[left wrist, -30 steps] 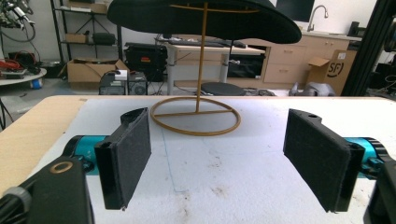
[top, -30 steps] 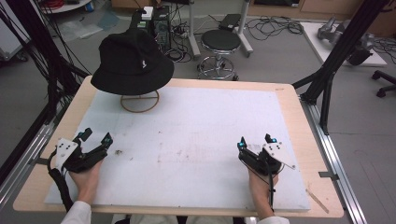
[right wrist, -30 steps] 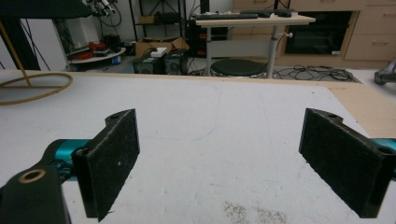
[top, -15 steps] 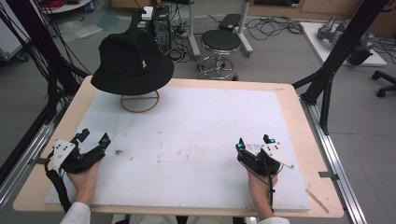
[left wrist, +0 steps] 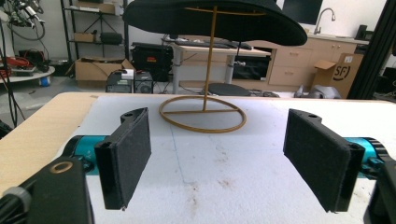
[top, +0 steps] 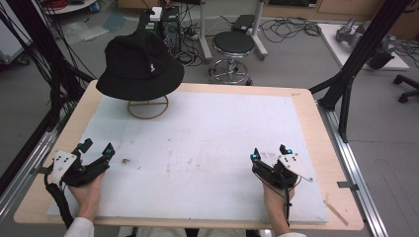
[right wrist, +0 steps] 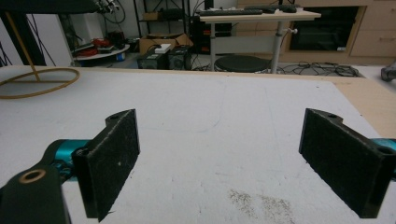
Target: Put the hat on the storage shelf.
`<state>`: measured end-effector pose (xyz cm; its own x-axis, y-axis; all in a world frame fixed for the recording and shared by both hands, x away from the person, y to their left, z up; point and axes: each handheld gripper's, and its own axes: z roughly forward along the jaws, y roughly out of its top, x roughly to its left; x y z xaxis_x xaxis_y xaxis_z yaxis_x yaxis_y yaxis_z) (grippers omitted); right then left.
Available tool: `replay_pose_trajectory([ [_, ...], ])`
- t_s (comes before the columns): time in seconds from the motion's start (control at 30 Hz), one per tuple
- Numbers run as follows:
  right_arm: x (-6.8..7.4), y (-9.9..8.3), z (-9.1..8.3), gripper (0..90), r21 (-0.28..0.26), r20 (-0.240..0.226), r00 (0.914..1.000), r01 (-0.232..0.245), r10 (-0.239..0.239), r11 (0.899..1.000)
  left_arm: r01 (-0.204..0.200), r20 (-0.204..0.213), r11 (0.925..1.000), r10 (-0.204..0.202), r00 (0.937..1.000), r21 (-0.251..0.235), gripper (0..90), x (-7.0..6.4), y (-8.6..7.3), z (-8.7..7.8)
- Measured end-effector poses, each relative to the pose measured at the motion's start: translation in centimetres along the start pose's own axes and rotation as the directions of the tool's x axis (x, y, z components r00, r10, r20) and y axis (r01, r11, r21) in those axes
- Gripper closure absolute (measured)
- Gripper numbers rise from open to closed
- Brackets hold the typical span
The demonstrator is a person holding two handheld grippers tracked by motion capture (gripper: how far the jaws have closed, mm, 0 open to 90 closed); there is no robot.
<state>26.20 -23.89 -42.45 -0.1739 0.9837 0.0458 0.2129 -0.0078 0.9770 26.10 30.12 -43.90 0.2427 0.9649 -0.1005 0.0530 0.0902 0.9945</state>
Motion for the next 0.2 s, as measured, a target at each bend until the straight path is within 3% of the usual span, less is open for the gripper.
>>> replay_pose_trajectory([
  [0.2, -0.03, -0.09, -0.10, 11.5, 0.002, 0.000, 1.0000, -0.009, 0.009, 1.000, 0.002, 0.000, 1.0000, -0.002, 1.0000, 0.000, 23.4, -0.04, 0.00, -0.17],
])
